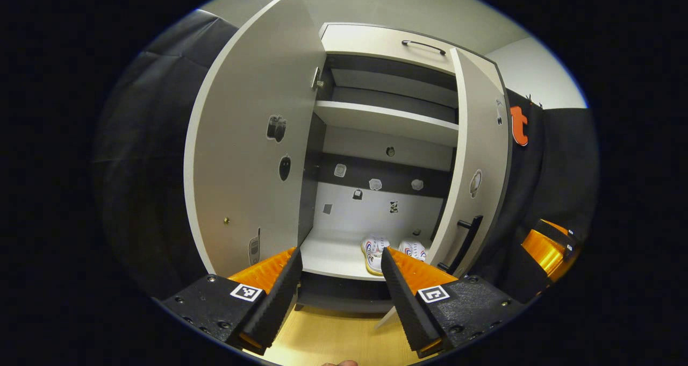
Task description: Grab one shoe with the right hand and put it into the shoe cabinet, grab the other shoe with the left hand and put it into the shoe cabinet; then close the right door with the right hand and the left door with the left hand.
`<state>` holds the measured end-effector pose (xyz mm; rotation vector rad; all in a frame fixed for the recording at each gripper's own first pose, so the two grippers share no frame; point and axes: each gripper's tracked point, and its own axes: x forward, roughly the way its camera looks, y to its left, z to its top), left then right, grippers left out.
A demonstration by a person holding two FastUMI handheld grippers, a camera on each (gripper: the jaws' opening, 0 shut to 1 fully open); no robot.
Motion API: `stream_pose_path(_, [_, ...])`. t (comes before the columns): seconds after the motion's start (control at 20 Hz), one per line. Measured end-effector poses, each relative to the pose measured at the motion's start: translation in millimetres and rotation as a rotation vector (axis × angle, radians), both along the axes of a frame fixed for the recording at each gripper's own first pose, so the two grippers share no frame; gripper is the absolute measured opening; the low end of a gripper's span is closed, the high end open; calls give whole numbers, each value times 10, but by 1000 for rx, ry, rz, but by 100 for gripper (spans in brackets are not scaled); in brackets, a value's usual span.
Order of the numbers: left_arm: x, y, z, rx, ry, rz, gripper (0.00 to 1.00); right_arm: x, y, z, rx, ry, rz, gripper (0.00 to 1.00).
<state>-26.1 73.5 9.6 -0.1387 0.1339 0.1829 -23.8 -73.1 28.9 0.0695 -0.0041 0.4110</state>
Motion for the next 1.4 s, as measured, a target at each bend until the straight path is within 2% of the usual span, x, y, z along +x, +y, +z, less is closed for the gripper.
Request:
stream_pose_path(0.05, [5, 5, 6, 3, -1, 2, 90, 4, 4, -3, 1, 3, 1, 84])
stream_pose_path(0.1, [4, 3, 13, 5, -3, 4, 90, 6, -1, -9, 2, 4, 2, 80])
stream_pose_path(0.35, [-11, -11, 76, 12, -17, 13, 90, 31, -1, -19, 3, 7, 9, 80])
stream_pose_path(0.4, [-16, -12, 83, 14, -20, 15, 84, 35, -2, -29, 4, 8, 10, 80])
stream_pose_path(0.9, [-187, 26, 216, 27, -50, 64, 84, 16, -54, 11, 30, 8, 32, 80])
stream_pose_path(0.95, [-222, 46, 233, 29, -55, 74, 84, 4, -51, 16, 32, 7, 35, 80])
stream_pose_path(1.0, [-258, 80, 262, 33, -63, 87, 89, 4, -57, 18, 32, 7, 38, 80])
stream_pose_path(1.05, [-302, 111, 295, 35, -73, 99, 90, -4, -50, 14, 32, 7, 41, 80])
stream_pose_path(1.1, [-346, 136, 329, 35, -78, 109, 90, -10, -41, 12, 32, 7, 46, 80])
stream_pose_path(1.15, [-392, 165, 342, 35, -81, 119, 84, -15, -33, 9, 32, 7, 49, 80])
stream_pose_path(1.25, [-499, 254, 422, 42, -98, 146, 84, -43, -9, 5, 31, 10, 57, 80])
stream_pose_path(1.3, [-550, 289, 437, 44, -102, 161, 90, -60, 16, -2, 32, 10, 61, 80])
stream_pose_path(1.35, [-604, 336, 461, 47, -105, 175, 90, -91, 38, -8, 33, 10, 64, 80])
stream_pose_path(1.4, [-669, 385, 491, 50, -111, 192, 84, -101, 59, -2, 34, 10, 67, 80])
